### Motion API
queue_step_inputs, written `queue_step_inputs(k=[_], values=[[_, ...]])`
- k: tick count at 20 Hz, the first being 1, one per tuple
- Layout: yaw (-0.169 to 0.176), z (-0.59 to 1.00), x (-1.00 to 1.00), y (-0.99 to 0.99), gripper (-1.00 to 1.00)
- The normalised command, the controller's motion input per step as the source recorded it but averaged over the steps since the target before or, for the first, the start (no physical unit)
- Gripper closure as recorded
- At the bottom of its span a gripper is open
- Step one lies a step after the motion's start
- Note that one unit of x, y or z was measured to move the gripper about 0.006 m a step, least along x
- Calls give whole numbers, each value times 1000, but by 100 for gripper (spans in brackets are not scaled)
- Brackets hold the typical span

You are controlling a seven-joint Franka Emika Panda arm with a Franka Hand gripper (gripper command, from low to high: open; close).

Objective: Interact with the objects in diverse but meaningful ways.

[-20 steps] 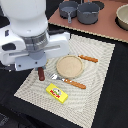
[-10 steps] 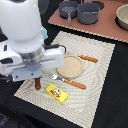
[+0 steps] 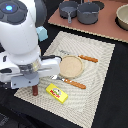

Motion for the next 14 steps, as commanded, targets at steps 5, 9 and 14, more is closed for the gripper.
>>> queue_step_inputs(k=[5,9,14], values=[[0,-146,29,-83,-100],[0,274,124,0,-100],[-2,116,35,0,-100]])
